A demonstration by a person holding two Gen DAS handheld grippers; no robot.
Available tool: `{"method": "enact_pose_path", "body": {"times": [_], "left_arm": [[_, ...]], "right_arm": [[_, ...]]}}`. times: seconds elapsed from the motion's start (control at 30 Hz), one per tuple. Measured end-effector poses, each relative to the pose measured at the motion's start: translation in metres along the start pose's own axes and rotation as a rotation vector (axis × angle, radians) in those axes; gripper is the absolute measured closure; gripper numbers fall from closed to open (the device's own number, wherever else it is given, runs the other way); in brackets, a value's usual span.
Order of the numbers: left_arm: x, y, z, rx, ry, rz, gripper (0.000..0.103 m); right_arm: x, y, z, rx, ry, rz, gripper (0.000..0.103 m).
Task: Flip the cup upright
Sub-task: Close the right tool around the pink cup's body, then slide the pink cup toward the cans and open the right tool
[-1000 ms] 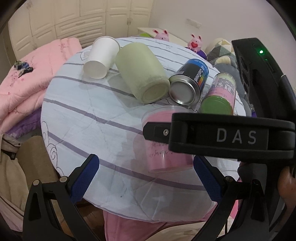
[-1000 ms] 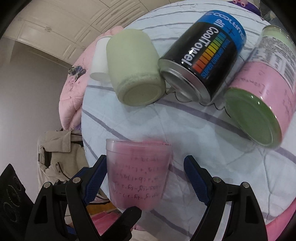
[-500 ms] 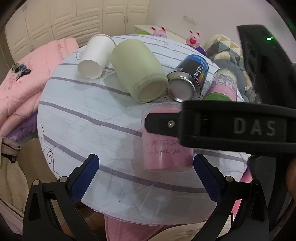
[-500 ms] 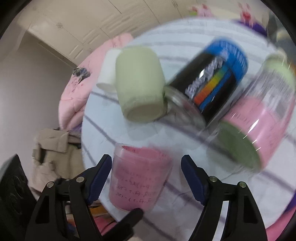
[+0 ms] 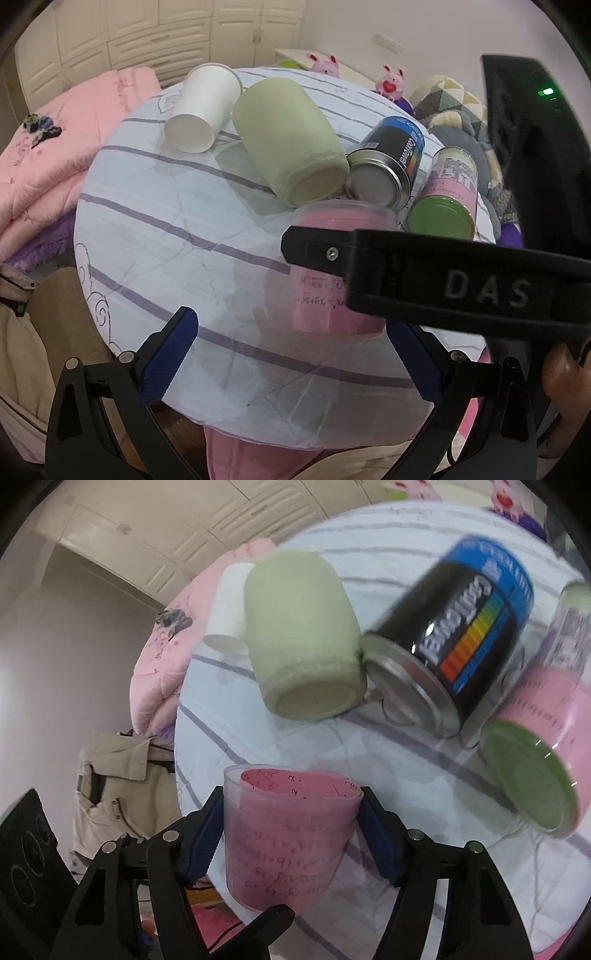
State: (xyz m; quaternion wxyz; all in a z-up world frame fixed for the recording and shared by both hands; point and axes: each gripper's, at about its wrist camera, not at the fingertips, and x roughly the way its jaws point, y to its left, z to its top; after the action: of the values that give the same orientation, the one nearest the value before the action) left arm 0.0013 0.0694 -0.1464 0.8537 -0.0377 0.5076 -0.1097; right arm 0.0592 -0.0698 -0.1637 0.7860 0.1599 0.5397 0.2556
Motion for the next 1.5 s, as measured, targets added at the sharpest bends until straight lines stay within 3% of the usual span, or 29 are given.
{"method": "enact_pose_path", "body": {"times": [0.43, 0.63, 1.0, 1.13, 1.2, 1.5], "left_arm": [[0.017, -0.015, 0.013, 0.013, -0.009, -0.006, 0.000], [0.023, -0.015, 0.010, -0.005, 0.003, -0.004, 0.000], [0.027, -0.025, -0.003, -0.014, 0.020, 0.016, 0.000], [0.025, -0.029, -0.004, -0.006, 0.005, 0.031, 0.000], [0.022, -0.031, -0.006, -0.004, -0.001, 0.031, 0.000], [0.008, -0.038, -0.008, -0.003, -0.047, 0.034, 0.000]], "right_arm": [[-0.027, 0.007, -0.001, -0.188, -0.178, -0.212, 0.034], [-0.022, 0.016, -0.008, -0.293, -0.214, -0.255, 0.034], [-0.028, 0.017, -0.026, -0.356, -0.232, -0.254, 0.033], [-0.029, 0.016, -0.029, -0.346, -0.215, -0.242, 0.032], [-0.029, 0.016, -0.030, -0.338, -0.210, -0.239, 0.023], [-0.043, 0.016, -0.037, -0.338, -0.237, -0.197, 0.023]]}}
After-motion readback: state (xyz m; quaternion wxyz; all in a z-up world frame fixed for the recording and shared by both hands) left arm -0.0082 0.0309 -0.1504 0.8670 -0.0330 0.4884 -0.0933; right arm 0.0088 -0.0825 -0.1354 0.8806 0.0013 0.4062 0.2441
